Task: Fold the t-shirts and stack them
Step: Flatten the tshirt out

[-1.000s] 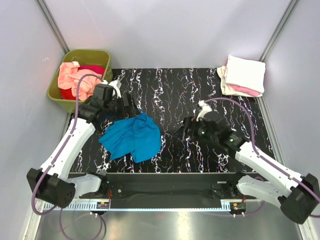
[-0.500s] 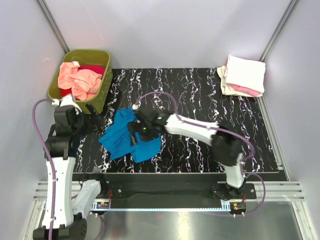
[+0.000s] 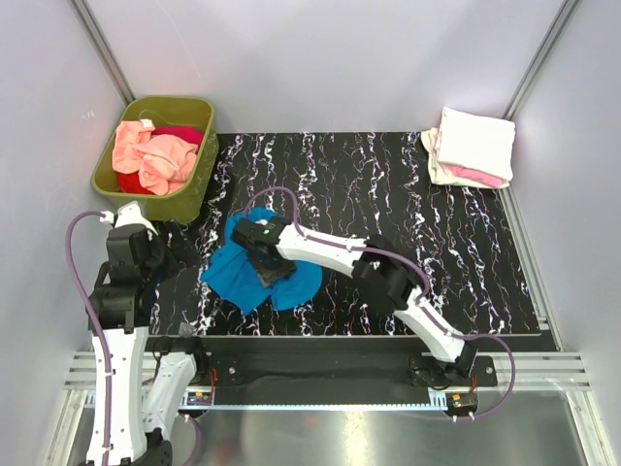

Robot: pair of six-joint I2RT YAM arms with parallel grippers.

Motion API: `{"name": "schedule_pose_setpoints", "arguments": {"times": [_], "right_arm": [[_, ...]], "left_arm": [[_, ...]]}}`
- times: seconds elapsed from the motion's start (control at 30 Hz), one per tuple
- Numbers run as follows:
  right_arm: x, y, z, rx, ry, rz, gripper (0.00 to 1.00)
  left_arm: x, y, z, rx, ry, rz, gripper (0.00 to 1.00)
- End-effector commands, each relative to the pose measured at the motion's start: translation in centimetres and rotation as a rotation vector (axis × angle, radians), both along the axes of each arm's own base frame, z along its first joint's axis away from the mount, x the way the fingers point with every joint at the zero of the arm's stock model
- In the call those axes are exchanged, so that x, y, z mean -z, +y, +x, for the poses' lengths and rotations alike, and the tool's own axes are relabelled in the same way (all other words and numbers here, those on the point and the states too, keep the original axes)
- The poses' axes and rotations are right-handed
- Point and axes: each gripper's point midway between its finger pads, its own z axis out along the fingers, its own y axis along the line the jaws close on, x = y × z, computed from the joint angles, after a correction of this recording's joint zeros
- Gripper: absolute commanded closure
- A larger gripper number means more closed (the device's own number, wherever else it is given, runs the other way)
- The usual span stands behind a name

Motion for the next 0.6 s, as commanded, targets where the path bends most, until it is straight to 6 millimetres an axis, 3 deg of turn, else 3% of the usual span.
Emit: {"name": "schedule_pose_setpoints", "arguments": {"times": [0.0,0.07,0.13,0.17,0.2,0.23,0.3,0.4,0.57], "right_arm": [[1.2,-10.4,2.6,0.117,-0.031,-0.255,0.45],[0.9,-14.4,2.8,0.174,-0.016,-0.28,0.44],[0.5,-18.5,4.6,0.256,-0.018,-0.294,0.41],[-0.7,-20.1,5.4,0.294,-0.049,-0.282,0.39],[-0.2,-22.6,5.1,0.319,-0.04,-0.326,0.35],[-0.5,-24.9,6.2,0.378,-0.03,-0.322,0.32],[-1.8,-26.1,6.7,0.38,-0.05,-0.297,0.22],[-4.8,-25.5,7.0,0.383,-0.08,-0.235,0.16],[-10.2,-20.9,6.4,0.371,-0.106,0.014,0.15]], "left_arm": [[-1.3,0.6,0.2,-0.01,-0.064,0.038,0.01],[-1.3,0.6,0.4,-0.009,-0.073,0.04,0.01],[-1.5,0.7,0.4,-0.012,-0.084,0.04,0.01],[-1.7,0.7,0.6,-0.013,-0.097,0.042,0.01],[-1.8,0.7,0.6,-0.013,-0.105,0.042,0.01],[-1.7,0.7,0.6,-0.01,-0.108,0.042,0.01],[-2.0,0.6,0.8,-0.003,-0.127,0.043,0.01],[-2.1,0.6,0.9,-0.003,-0.144,0.045,0.01],[-2.5,0.9,0.9,-0.025,-0.172,0.05,0.01]]}}
